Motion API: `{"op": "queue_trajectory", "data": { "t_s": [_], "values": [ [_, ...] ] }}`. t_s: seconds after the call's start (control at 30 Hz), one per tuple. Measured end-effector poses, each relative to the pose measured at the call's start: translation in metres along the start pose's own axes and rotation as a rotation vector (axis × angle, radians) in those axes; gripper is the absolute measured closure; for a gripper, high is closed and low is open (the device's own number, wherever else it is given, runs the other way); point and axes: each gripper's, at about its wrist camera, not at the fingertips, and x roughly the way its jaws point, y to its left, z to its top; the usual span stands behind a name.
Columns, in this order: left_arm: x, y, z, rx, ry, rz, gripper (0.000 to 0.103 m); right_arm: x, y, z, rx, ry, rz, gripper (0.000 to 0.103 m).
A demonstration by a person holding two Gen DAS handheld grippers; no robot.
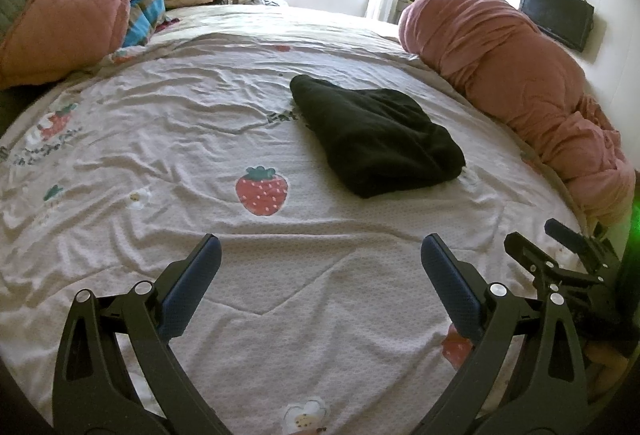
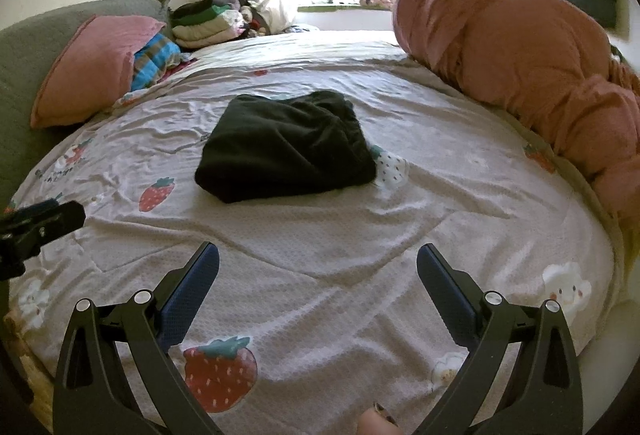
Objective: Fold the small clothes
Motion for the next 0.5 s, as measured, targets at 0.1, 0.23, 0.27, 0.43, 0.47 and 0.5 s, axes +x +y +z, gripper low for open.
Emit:
{"op": "queue_trajectory", "data": {
  "t_s": [0.1, 0.23, 0.27, 0.43, 0.47, 0.5],
  "values": [
    [0.000, 0.004, 0.002, -0.025, 0.004, -0.003, 0.009, -0.005, -0.018, -0.001, 0.040, 0.014, -0.060, 0.005],
    [-0.005, 0.020, 0.007, -0.090, -0.009, 0.005, 0.009, -0.016, -0.073, -0.008, 0.155, 0.018, -0.209, 0.005],
    [-0.006, 0.027, 0.010, -0.109, -0.012, 0.012, 0.009, -0.021, -0.099, -0.013, 0.207, 0.027, -0.282, 0.005],
    [-0.033, 0.091, 0.040, -0.217, -0.103, 0.131, 0.009, -0.050, -0.226, -0.043, 0.430, 0.053, -0.601, 0.005],
    [-0.038, 0.101, 0.044, -0.226, -0.123, 0.161, 0.009, -0.058, -0.259, -0.052, 0.466, 0.062, -0.701, 0.005],
    [-0.044, 0.113, 0.048, -0.231, -0.141, 0.194, 0.009, -0.065, -0.285, -0.061, 0.504, 0.081, -0.779, 0.005]
  ]
}}
